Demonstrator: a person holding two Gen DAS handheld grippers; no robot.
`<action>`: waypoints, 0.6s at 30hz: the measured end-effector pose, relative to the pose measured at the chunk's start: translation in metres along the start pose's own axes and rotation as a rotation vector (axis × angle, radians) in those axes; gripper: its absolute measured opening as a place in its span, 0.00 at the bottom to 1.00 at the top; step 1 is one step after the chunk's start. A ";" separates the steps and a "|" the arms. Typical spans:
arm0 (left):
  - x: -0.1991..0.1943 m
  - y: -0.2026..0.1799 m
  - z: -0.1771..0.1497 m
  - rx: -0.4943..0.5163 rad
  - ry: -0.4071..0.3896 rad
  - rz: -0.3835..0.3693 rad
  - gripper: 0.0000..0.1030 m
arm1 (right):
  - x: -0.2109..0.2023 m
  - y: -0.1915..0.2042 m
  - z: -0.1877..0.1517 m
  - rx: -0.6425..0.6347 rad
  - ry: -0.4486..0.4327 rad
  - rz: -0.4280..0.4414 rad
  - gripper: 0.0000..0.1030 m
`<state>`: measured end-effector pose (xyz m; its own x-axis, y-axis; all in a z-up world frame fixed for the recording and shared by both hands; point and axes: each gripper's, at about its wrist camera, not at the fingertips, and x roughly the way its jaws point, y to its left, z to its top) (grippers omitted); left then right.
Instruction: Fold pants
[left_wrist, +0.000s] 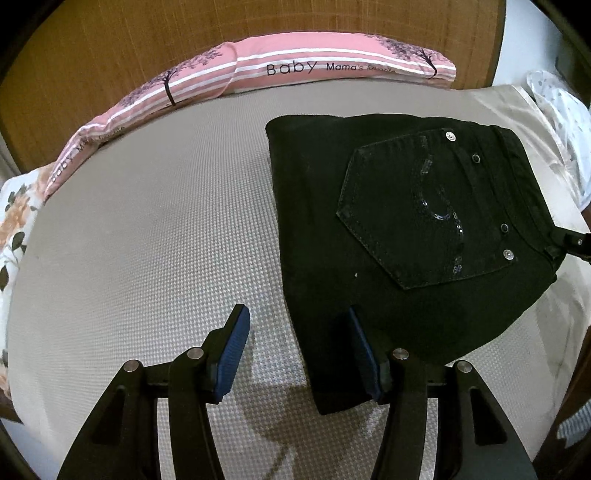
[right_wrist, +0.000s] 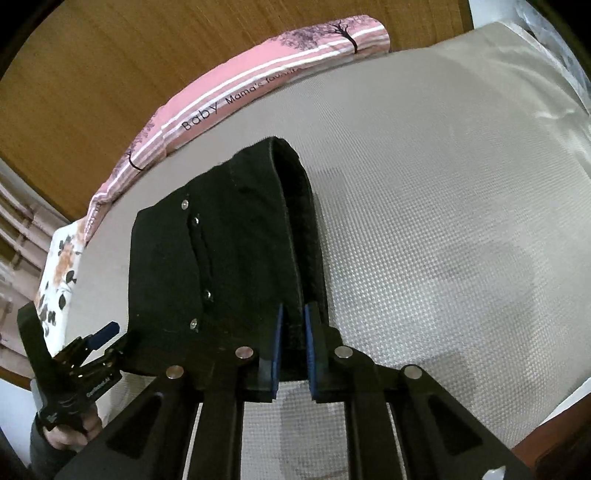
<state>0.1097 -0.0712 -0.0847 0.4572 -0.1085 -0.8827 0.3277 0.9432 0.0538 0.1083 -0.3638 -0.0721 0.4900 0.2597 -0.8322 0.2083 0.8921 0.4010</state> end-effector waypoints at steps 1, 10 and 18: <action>0.001 0.000 0.000 -0.001 0.000 0.000 0.54 | 0.000 -0.001 -0.001 0.003 -0.001 0.003 0.10; 0.002 0.000 -0.001 0.001 -0.003 0.006 0.54 | 0.004 -0.009 -0.005 0.044 0.002 0.029 0.11; 0.004 -0.001 -0.003 0.005 -0.021 0.010 0.54 | 0.005 -0.009 -0.006 0.048 -0.004 0.022 0.11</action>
<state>0.1090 -0.0718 -0.0894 0.4776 -0.1058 -0.8722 0.3273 0.9427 0.0649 0.1038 -0.3680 -0.0827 0.4985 0.2777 -0.8212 0.2379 0.8671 0.4376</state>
